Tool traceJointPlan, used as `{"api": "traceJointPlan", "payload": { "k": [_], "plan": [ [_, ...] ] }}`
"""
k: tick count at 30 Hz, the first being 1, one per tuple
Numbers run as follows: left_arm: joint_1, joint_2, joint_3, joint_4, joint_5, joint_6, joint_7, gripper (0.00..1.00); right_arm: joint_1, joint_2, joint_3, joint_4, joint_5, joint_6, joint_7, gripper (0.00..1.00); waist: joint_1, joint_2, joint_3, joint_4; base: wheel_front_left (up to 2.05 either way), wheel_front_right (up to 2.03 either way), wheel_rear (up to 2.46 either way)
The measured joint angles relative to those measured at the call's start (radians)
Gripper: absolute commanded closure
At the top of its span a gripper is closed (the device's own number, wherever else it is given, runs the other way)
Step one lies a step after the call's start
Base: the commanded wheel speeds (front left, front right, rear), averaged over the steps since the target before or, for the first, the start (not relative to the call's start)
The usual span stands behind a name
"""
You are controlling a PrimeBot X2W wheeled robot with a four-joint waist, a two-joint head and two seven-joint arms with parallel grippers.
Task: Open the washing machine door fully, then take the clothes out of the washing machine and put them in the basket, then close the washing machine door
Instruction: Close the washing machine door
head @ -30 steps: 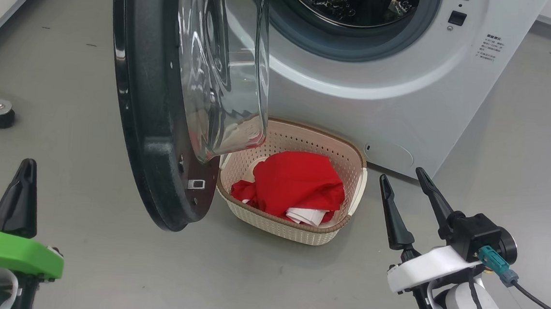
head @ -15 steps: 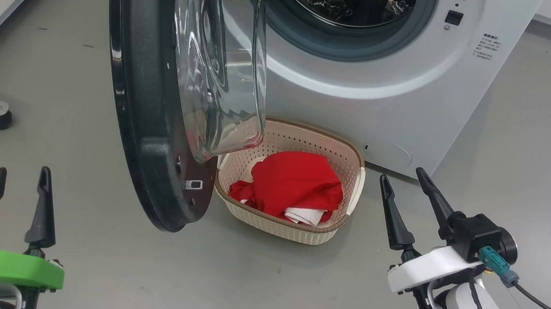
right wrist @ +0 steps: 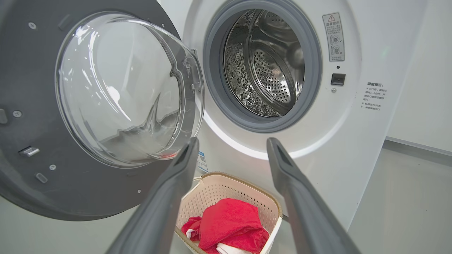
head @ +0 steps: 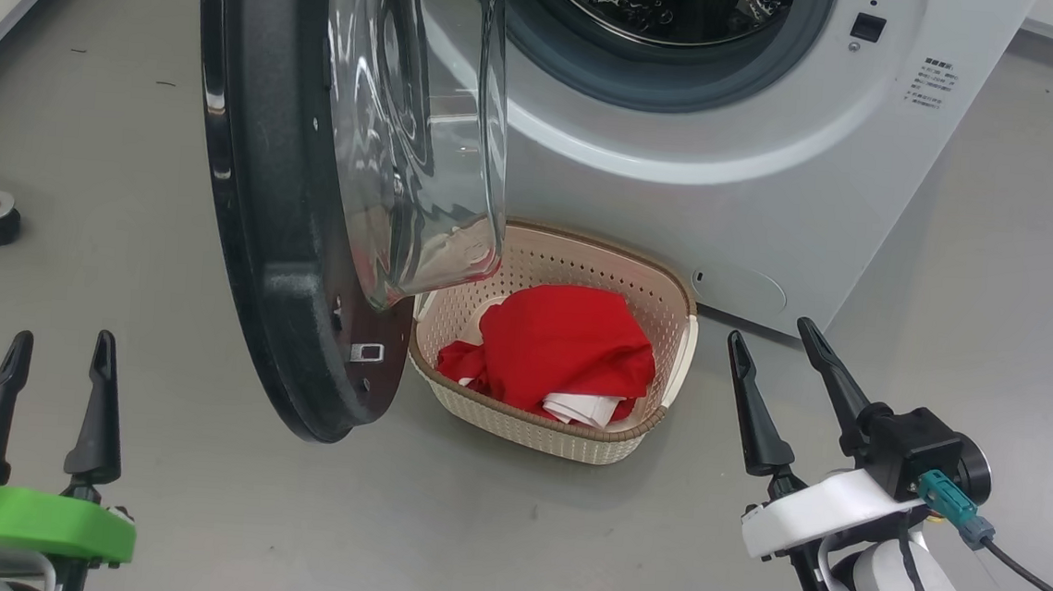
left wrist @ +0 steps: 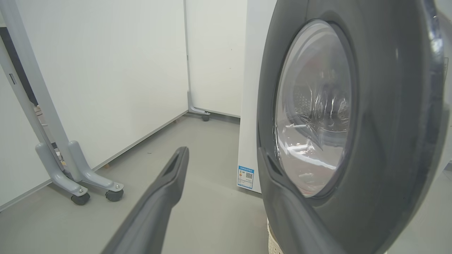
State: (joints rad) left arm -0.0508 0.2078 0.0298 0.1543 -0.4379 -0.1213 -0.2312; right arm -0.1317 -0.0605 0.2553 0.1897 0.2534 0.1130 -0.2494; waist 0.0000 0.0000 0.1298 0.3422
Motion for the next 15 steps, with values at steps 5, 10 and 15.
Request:
{"api": "traceJointPlan", "payload": {
  "k": [5,10,15],
  "plan": [
    [-0.001,0.0,0.0,0.007,0.008,0.0,-0.009,0.0,0.0,0.001,0.0,-0.001,0.0,0.0,0.0,0.0,0.0,0.0,0.002,-0.001,0.0,0.0,0.0],
    [-0.002,0.0,0.0,0.016,0.008,0.0,-0.009,0.0,0.0,0.001,-0.001,-0.001,0.0,0.0,0.0,0.0,0.0,0.0,0.004,-0.002,0.0,0.0,0.0],
    [-0.003,-0.001,-0.001,0.026,0.008,0.0,-0.016,0.0,0.0,0.001,-0.003,-0.001,0.0,0.0,0.0,0.0,0.0,0.0,0.003,-0.004,0.0,0.0,0.0]
  ]
}}
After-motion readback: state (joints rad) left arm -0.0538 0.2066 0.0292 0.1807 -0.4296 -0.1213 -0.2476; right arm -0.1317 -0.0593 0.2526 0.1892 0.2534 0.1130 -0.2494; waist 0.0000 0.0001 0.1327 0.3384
